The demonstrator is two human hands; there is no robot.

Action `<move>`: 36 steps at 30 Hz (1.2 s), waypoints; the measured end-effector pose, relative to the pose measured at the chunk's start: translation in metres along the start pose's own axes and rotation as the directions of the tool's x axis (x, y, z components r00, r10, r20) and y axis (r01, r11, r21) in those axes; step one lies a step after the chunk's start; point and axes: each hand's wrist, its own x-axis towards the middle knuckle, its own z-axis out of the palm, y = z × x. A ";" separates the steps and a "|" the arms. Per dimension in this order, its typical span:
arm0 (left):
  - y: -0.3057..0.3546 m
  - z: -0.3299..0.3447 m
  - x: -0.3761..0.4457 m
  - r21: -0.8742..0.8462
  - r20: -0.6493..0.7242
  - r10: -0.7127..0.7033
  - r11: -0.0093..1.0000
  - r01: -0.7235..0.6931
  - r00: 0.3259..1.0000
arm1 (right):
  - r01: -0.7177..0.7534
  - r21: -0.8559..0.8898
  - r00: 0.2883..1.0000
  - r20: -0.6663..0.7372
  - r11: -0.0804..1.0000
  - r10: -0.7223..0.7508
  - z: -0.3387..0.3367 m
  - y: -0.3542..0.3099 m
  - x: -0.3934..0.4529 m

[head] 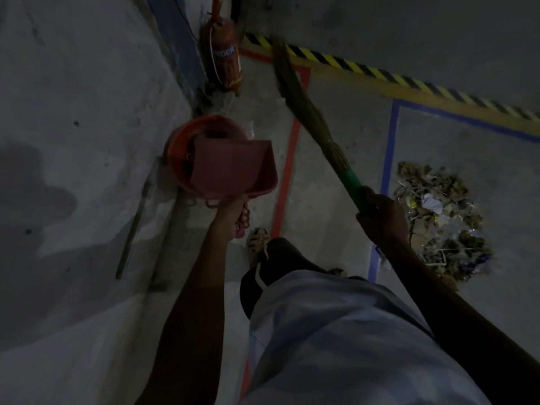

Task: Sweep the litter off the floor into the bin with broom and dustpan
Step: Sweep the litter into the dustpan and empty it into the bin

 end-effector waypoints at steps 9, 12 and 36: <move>-0.055 0.124 -0.100 0.049 0.036 0.158 0.986 -0.159 0.987 | -0.052 0.084 0.999 0.011 0.995 0.051 -0.070 0.137 -0.009; -0.079 0.174 -0.128 0.043 0.052 0.178 0.983 -0.180 0.983 | -0.079 0.110 0.997 0.001 0.991 0.079 -0.100 0.185 -0.009; -0.046 0.453 -0.105 0.456 0.320 0.106 0.854 -0.251 0.942 | -0.565 0.486 0.795 0.106 0.667 0.597 -0.160 0.351 0.038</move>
